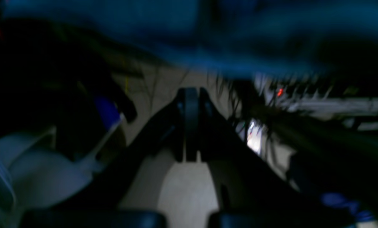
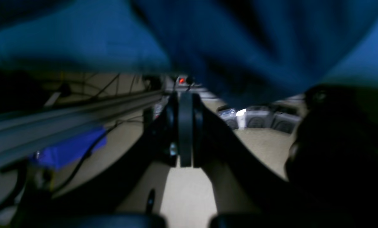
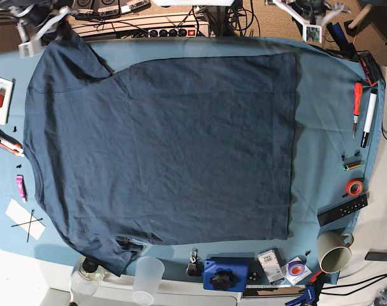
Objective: Fold the T-shirt properly
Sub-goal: 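Grasp the shirt's shoulder edge with both grippers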
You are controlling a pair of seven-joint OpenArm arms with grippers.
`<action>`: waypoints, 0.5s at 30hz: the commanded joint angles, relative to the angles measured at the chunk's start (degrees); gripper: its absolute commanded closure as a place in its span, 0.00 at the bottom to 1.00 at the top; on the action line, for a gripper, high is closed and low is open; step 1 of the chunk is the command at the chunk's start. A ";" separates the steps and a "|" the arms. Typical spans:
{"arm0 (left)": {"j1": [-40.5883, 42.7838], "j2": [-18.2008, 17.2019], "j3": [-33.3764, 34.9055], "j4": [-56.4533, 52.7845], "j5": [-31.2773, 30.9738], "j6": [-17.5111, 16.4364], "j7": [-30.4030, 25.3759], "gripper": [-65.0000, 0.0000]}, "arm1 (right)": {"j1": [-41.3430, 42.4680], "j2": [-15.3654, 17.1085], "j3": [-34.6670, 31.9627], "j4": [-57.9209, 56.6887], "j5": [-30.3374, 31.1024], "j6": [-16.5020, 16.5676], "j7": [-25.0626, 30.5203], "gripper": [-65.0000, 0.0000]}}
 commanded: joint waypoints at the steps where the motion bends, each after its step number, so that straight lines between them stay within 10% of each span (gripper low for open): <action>1: 1.01 -0.15 -0.13 2.75 0.33 0.26 -1.18 1.00 | 0.26 0.70 2.43 1.64 0.70 0.15 1.18 1.00; 12: 0.98 -0.15 -0.13 8.26 0.33 0.26 -1.16 1.00 | 5.42 1.51 12.79 4.72 0.50 2.62 0.98 1.00; 15: 0.98 -0.15 -0.13 8.26 0.31 0.26 -1.18 1.00 | 5.29 1.49 12.76 4.72 0.46 4.28 -0.68 0.64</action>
